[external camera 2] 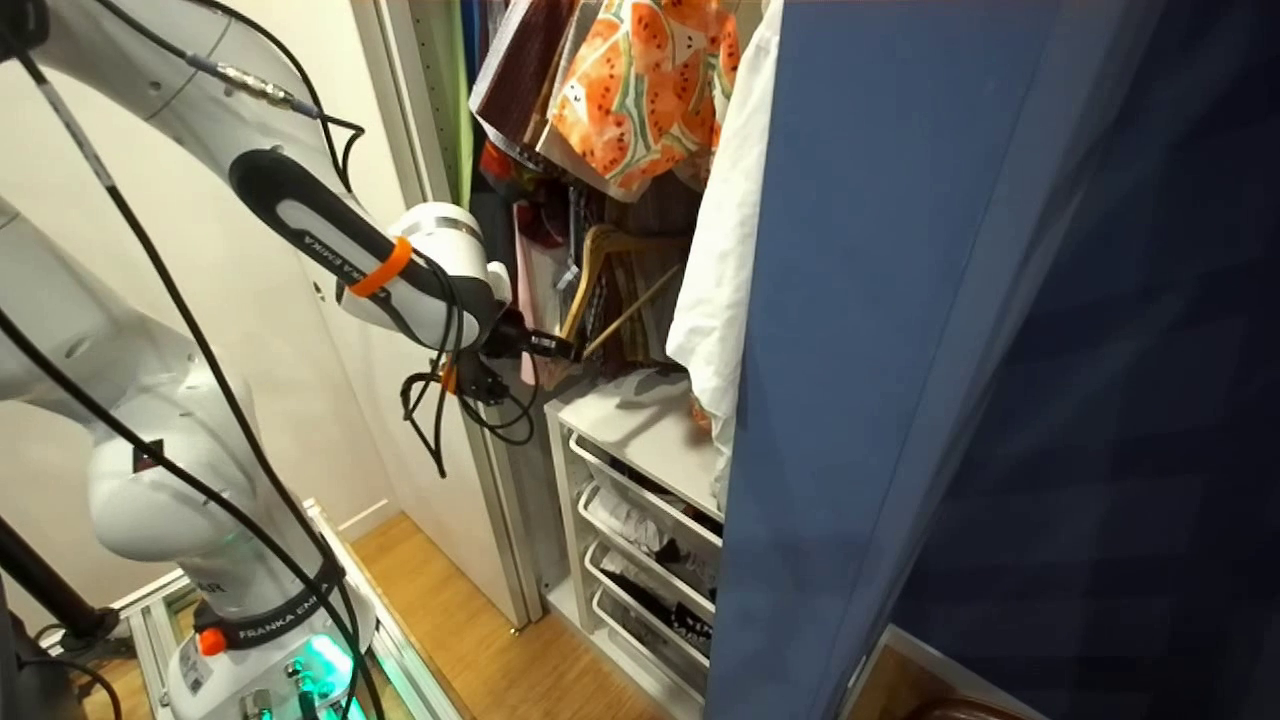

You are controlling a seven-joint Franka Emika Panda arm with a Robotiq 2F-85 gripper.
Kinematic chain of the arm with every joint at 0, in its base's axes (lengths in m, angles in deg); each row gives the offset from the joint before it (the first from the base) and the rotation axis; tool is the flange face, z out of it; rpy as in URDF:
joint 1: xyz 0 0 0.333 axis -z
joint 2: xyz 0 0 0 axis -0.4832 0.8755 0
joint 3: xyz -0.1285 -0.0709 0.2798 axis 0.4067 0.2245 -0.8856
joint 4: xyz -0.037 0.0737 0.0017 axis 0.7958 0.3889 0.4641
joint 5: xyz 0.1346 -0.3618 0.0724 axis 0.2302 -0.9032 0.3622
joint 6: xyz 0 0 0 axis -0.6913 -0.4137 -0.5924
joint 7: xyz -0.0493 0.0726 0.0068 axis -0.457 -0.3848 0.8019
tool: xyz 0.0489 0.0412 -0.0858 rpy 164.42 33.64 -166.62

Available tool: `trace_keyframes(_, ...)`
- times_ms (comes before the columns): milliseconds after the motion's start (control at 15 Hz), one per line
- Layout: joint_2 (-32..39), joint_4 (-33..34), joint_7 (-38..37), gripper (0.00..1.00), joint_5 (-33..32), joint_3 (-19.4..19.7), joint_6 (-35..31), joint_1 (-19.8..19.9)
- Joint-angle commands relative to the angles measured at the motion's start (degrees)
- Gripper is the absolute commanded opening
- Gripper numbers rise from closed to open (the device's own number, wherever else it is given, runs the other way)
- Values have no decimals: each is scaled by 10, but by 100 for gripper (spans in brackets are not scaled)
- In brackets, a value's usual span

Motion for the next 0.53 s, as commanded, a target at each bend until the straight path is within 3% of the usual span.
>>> trace_keyframes(0, -7, 0, 25, 4, 30, -103, 19, 108)
trace_keyframes(200, -24, 1, -16, 4, 26, -175, 46, 176)
trace_keyframes(467, -43, 5, -107, 4, -1, -249, 73, 223)
